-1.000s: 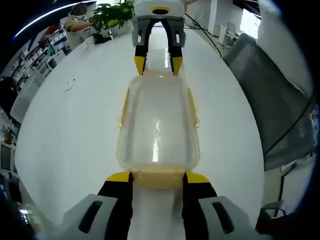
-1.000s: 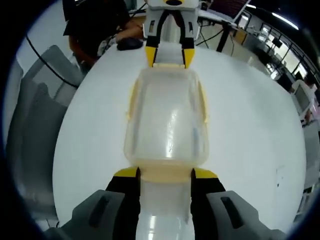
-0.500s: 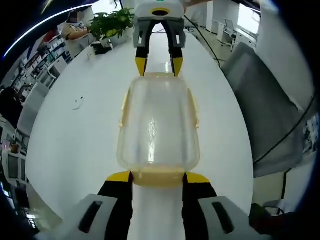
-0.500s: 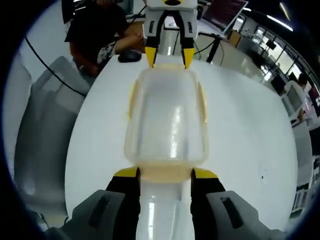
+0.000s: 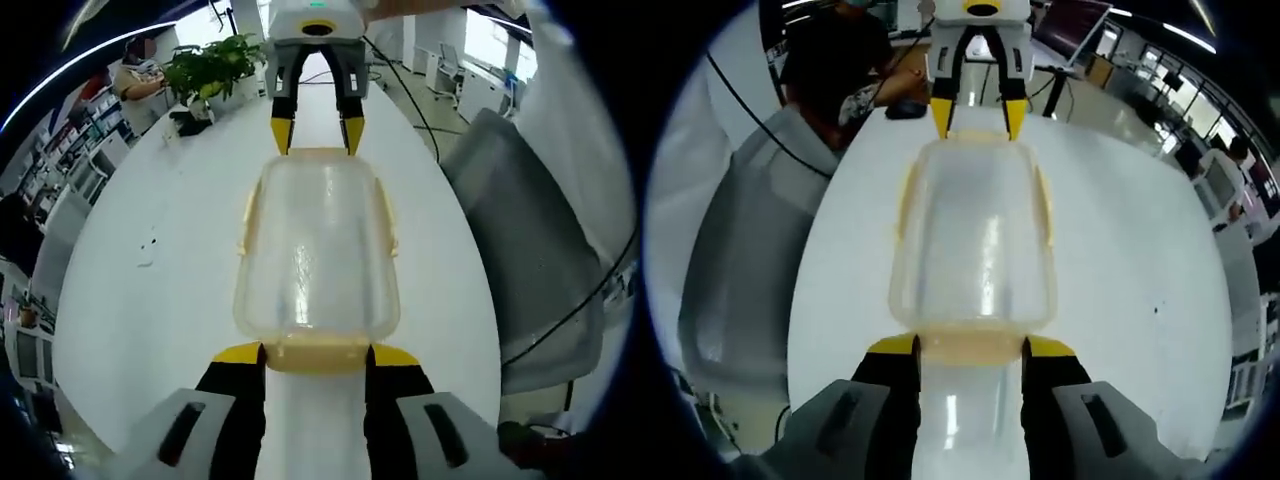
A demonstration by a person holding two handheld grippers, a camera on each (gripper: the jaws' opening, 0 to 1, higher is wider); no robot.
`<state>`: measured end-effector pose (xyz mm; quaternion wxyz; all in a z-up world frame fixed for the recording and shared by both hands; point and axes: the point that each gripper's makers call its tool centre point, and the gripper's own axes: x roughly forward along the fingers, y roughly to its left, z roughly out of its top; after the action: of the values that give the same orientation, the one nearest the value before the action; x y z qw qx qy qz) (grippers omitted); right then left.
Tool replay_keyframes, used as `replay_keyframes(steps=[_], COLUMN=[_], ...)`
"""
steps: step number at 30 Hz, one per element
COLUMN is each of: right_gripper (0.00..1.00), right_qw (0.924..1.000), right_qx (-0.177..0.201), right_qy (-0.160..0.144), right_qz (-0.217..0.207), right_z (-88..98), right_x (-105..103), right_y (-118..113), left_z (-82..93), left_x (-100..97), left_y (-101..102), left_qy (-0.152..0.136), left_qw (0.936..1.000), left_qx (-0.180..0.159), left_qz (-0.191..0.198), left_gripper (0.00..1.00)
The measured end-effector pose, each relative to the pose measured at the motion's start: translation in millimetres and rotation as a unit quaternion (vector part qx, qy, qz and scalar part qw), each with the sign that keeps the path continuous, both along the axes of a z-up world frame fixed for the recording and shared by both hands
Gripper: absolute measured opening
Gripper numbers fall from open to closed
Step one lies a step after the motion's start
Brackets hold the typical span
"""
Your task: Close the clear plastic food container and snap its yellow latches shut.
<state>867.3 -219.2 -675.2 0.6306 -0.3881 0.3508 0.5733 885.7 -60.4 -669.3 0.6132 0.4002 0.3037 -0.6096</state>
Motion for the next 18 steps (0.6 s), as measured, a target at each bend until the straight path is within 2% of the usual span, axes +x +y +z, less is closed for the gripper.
replay_keyframes(steps=[8, 18], right_gripper=[0.35, 0.35], right_qw=[1.0000, 0.9996], right_qx=[-0.004, -0.018], right_qy=[0.002, 0.006], right_qz=[-0.007, -0.022], right_z=[-3.5, -17.0], right_x=[-4.2, -11.1], right_y=[-31.3, -74.4], left_z=[-7.4, -16.7], left_x=[-4.1, -3.8], left_y=[-34.5, -75.9], left_qy=[0.005, -0.001], left_qw=[0.9999, 0.9998], left_qx=[-0.004, -0.014], left_qz=[-0.008, -0.014], left_gripper=[0.32, 0.32])
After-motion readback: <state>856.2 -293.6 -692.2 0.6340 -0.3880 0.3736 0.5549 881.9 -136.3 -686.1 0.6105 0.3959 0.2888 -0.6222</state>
